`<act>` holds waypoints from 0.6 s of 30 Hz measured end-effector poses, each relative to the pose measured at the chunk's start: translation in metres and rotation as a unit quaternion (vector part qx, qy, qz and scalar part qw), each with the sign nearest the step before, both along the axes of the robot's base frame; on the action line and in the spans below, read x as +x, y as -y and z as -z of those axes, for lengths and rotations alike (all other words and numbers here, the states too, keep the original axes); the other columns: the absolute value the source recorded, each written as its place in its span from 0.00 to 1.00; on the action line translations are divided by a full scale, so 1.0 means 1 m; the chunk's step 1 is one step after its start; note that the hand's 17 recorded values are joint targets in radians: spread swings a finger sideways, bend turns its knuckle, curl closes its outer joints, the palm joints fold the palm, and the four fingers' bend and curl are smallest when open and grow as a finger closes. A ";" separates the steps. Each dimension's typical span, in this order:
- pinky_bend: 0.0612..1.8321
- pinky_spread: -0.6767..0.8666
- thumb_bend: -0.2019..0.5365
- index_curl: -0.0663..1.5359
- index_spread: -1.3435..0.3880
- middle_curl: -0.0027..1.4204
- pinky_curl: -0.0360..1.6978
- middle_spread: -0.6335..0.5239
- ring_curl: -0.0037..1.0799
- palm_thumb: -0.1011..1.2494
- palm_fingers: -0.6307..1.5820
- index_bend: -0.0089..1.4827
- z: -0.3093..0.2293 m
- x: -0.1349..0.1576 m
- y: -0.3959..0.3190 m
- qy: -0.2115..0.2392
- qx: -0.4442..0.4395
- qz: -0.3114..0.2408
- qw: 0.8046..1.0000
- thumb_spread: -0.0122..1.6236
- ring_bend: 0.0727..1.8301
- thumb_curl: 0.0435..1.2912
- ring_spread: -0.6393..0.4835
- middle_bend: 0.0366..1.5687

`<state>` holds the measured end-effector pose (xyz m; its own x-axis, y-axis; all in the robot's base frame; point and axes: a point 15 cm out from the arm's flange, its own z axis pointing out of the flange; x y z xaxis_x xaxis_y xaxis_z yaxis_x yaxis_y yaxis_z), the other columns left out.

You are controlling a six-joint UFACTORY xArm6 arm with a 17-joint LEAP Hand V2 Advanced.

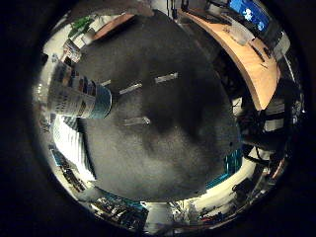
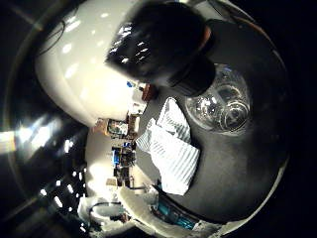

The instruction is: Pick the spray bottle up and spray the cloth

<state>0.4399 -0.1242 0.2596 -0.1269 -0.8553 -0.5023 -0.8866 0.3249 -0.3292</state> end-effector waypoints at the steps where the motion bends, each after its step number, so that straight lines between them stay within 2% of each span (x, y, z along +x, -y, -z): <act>1: 0.44 0.81 0.22 0.17 0.57 0.15 0.19 0.62 0.25 0.23 0.25 0.10 0.000 0.000 0.001 0.000 0.000 0.001 1.000 0.51 0.12 0.24 0.84 0.08; 18: 0.47 0.82 0.22 0.17 0.58 0.16 0.18 0.63 0.25 0.23 0.25 0.10 0.007 0.026 -0.030 -0.004 0.019 -0.021 1.000 0.51 0.13 0.24 0.85 0.08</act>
<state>0.4661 -0.0946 0.2527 -0.0953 -0.8407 -0.5330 -0.9021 0.2993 -0.3109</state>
